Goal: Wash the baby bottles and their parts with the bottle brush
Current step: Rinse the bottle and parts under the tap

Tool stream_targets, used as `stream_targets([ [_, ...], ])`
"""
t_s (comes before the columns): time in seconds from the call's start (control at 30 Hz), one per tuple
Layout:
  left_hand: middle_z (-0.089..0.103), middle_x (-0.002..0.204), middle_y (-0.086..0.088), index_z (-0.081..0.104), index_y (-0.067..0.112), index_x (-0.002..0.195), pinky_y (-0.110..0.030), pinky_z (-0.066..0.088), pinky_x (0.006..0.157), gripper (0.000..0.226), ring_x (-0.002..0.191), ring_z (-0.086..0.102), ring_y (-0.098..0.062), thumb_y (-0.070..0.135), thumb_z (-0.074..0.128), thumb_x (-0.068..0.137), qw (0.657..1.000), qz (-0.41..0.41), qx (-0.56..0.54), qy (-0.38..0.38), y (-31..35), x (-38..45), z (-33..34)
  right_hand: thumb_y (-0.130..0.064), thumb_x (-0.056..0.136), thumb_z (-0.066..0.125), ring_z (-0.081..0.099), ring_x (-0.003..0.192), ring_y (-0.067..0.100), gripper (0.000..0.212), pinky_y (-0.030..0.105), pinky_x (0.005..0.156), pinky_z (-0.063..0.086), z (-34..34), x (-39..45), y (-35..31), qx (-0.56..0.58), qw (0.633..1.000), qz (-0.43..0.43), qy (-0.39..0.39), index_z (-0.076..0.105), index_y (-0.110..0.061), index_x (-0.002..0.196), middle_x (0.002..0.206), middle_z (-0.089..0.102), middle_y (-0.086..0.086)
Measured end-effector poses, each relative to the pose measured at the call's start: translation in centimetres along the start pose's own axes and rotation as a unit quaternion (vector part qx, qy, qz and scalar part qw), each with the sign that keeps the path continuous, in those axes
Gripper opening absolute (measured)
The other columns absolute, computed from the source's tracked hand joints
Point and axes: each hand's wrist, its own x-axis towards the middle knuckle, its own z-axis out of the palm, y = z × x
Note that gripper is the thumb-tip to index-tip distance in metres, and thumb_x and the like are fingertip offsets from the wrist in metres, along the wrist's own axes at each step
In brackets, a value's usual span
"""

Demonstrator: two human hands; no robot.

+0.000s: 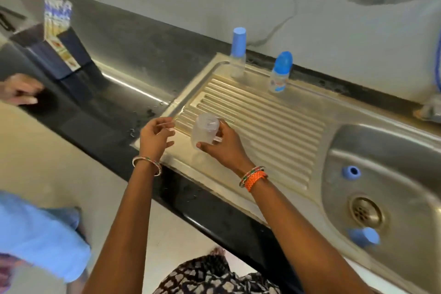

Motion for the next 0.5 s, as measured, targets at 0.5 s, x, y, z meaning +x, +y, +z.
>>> stream_targets([
  [0.5, 0.065, 0.092, 0.0, 0.06, 0.012, 0.102, -0.028, 0.055, 0.065, 0.026, 0.079, 0.062, -0.012, -0.006, 0.045, 0.091, 0.996, -0.001, 0.004, 0.093, -0.8, 4.2, -5.0, -0.024, 0.07, 0.078, 0.057, 0.103, 0.017, 0.062, 0.039, 0.087, 0.051, 7.9, 5.4, 0.4, -0.143, 0.983, -0.092, -0.075, 0.05, -0.016, 0.124, 0.116, 0.061, 0.002],
])
